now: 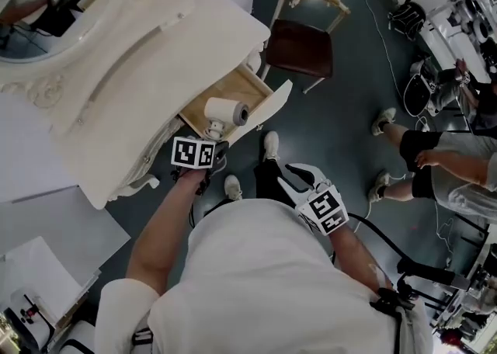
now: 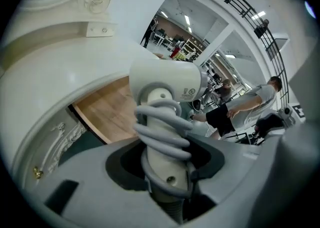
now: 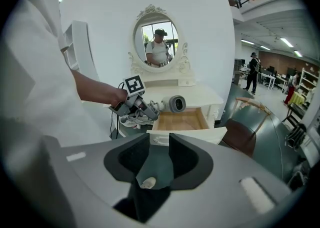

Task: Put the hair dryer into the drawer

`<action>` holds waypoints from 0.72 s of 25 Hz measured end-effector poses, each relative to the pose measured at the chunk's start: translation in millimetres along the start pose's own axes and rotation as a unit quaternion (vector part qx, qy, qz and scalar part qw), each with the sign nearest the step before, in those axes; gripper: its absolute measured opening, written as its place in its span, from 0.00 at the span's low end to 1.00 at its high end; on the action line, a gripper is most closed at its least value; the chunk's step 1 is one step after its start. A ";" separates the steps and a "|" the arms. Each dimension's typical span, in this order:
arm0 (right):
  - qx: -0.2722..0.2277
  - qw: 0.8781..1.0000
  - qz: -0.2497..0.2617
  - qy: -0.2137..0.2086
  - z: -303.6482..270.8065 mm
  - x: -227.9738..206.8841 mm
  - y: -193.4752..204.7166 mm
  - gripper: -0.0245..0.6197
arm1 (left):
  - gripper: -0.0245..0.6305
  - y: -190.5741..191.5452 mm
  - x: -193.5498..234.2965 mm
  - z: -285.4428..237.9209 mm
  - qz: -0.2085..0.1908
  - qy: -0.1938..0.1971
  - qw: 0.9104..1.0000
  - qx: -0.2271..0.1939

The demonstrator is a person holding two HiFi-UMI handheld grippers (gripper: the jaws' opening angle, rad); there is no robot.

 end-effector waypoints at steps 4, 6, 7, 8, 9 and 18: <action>-0.003 1.000 0.011 -0.016 -17.8 -56.1 -21.7 0.23 | 0.34 -37.9 29.3 -44.3 0.022 -0.033 0.999 0.029; 0.000 0.999 0.019 -0.030 -20.4 -82.8 -32.2 0.23 | 0.34 -47.2 35.7 -60.8 0.032 -0.052 0.997 0.048; 0.002 0.999 0.025 -0.034 -21.1 -98.4 -38.2 0.23 | 0.34 -53.3 38.1 -68.8 0.035 -0.062 0.996 0.056; 0.003 0.999 0.031 -0.038 -21.4 -114.7 -44.7 0.23 | 0.34 -60.1 40.6 -77.1 0.039 -0.071 0.995 0.061; 0.003 0.998 0.035 -0.042 -21.8 -130.6 -50.3 0.23 | 0.34 -66.4 43.6 -85.6 0.045 -0.080 0.994 0.066; 0.049 0.993 0.058 -0.090 -38.2 -238.5 -55.6 0.23 | 0.34 -121.4 74.8 -139.3 0.089 -0.139 0.984 0.071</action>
Point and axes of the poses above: the fingertips, and each gripper's own axes: z backward along the fingers, x to its left, y out of its underside, the point moved 4 cm from there along z, backward along the fingers, and after that the axes turned 7 degrees about x, right-handed, at the moved point
